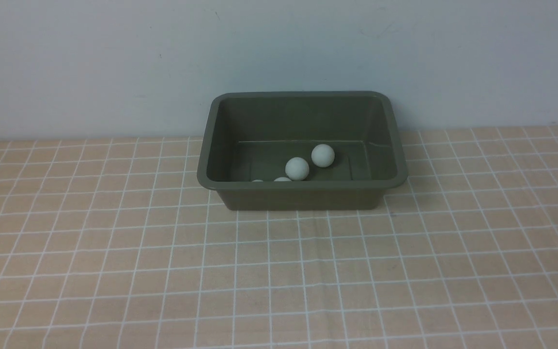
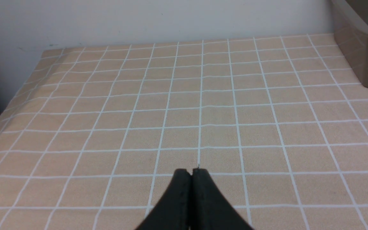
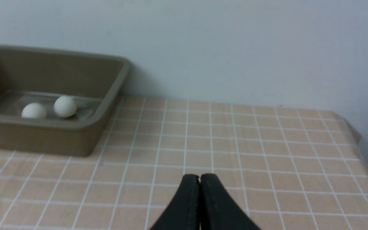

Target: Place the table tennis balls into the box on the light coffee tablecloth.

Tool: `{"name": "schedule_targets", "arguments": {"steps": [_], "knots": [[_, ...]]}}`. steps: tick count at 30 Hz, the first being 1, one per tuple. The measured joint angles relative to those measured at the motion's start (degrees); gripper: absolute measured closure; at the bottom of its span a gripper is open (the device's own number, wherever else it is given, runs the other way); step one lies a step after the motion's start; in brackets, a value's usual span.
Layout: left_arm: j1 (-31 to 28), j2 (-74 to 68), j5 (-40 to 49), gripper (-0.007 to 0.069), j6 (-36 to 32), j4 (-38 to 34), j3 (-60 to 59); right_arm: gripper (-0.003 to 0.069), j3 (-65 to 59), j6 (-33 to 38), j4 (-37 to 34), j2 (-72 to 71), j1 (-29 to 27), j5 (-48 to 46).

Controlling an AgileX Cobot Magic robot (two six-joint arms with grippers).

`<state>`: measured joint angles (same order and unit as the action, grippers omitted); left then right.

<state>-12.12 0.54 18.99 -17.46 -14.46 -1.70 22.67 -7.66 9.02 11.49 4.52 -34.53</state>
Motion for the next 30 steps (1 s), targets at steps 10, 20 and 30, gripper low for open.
{"name": "schedule_targets", "arguments": {"steps": [10, 20, 30], "knots": [[0.0, 0.0, 0.0, 0.0693, 0.0, -0.2, 0.0, 0.0675, -15.6, -0.1, -10.2, -8.5, -10.2, 15.6], [0.0, 0.0, 0.0, 0.0693, 0.0, -0.2, 0.0, 0.0675, -19.5, 1.2, -14.7, -12.1, -14.5, 15.6], [0.0, 0.0, 0.0, 0.0693, 0.0, -0.2, 0.0, 0.0675, -24.4, 2.7, -14.1, -12.1, -14.5, 14.8]]}}
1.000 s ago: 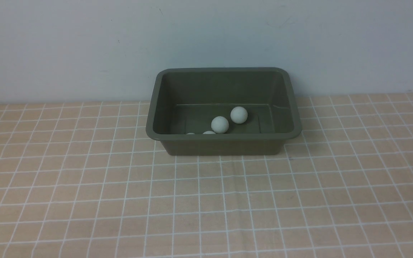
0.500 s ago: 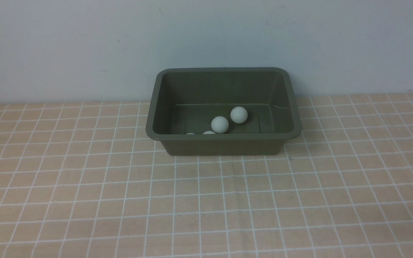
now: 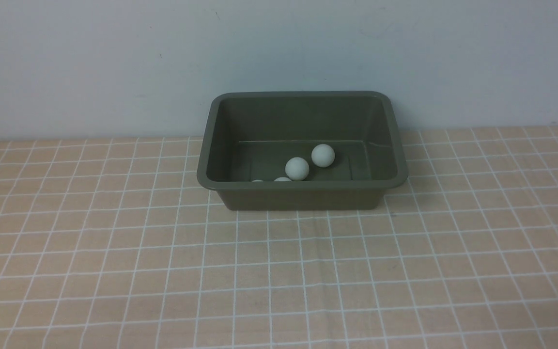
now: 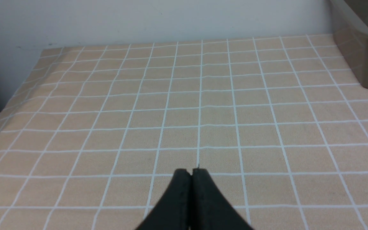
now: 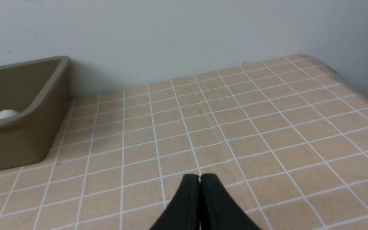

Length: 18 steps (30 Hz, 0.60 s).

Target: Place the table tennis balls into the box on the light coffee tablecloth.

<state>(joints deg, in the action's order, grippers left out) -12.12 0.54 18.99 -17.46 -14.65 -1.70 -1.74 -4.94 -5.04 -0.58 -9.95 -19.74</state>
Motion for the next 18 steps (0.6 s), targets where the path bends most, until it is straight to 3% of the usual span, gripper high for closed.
{"name": "schedule_targets", "arguments": {"steps": [18], "knots": [[0.0, 0.0, 0.0, 0.0693, 0.0, 0.0, 0.0, 0.0675, 0.1, 0.1, 0.0, 0.0, 0.0, -1.5]]}}
